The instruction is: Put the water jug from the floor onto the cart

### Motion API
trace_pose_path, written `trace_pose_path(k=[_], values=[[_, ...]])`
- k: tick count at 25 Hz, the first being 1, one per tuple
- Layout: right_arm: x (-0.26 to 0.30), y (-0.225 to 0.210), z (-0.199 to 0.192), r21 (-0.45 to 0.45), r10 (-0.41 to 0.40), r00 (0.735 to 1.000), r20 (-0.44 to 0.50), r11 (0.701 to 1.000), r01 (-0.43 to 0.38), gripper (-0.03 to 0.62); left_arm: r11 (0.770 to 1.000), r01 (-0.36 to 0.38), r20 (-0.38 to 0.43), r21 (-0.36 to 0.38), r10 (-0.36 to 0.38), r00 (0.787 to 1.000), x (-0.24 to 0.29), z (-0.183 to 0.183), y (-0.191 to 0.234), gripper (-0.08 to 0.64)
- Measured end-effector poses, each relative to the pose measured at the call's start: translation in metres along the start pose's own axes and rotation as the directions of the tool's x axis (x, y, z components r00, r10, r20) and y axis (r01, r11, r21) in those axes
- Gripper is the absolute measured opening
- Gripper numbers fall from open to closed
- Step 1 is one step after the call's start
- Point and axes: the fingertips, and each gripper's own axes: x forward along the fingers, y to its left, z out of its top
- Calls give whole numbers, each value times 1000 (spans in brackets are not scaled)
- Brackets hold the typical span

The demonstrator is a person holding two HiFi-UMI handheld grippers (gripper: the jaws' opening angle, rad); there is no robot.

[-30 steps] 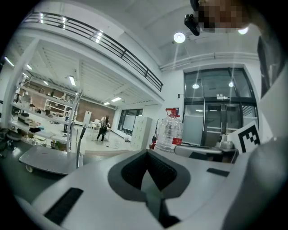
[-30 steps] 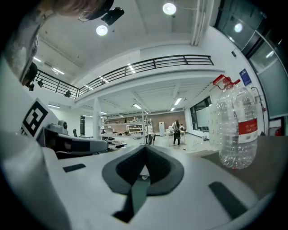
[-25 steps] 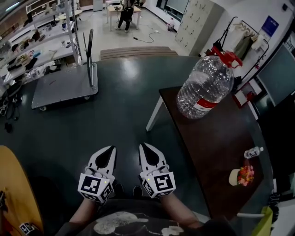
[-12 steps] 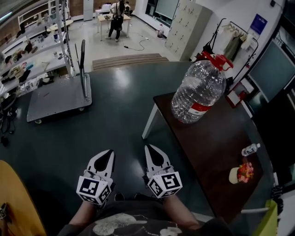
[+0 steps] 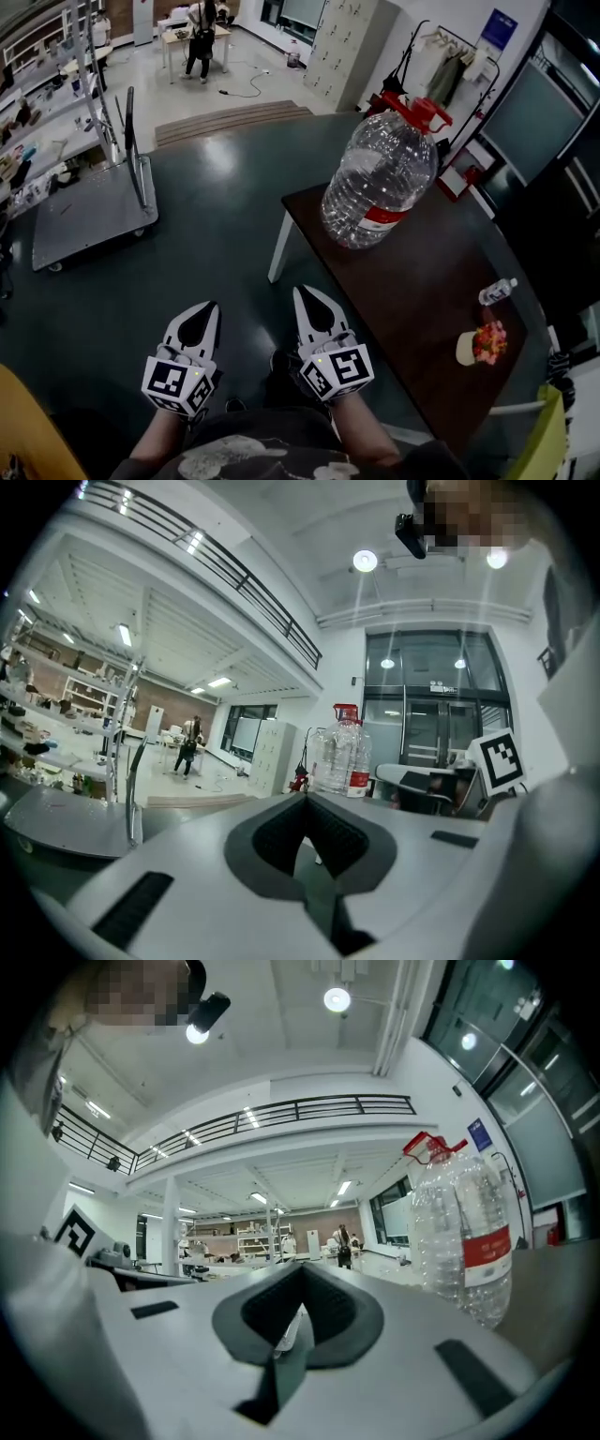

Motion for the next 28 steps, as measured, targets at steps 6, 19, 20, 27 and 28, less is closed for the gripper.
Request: trace_pose_path(k=[6, 19, 20, 27, 28], values=[[34, -68, 36, -77, -44, 997, 62, 996, 48, -9, 1000, 8, 0, 19, -8, 1000, 71, 17, -10, 8], [61, -175, 124, -99, 73, 995, 61, 993, -67, -9, 998, 22, 29, 66, -24, 999, 213, 90, -48, 8], [62, -180, 132, -105, 86, 994, 64, 991, -79, -9, 997, 22, 39, 72, -25, 999, 218, 98, -50, 8], [83, -225, 169, -86, 111, 992, 52, 991, -106, -9, 998, 39, 32, 57, -40, 999, 260, 125, -60, 8], [85, -228, 176, -88, 107, 992, 60, 991, -102, -9, 997, 48, 34, 63, -50, 998, 264, 130, -62, 8]])
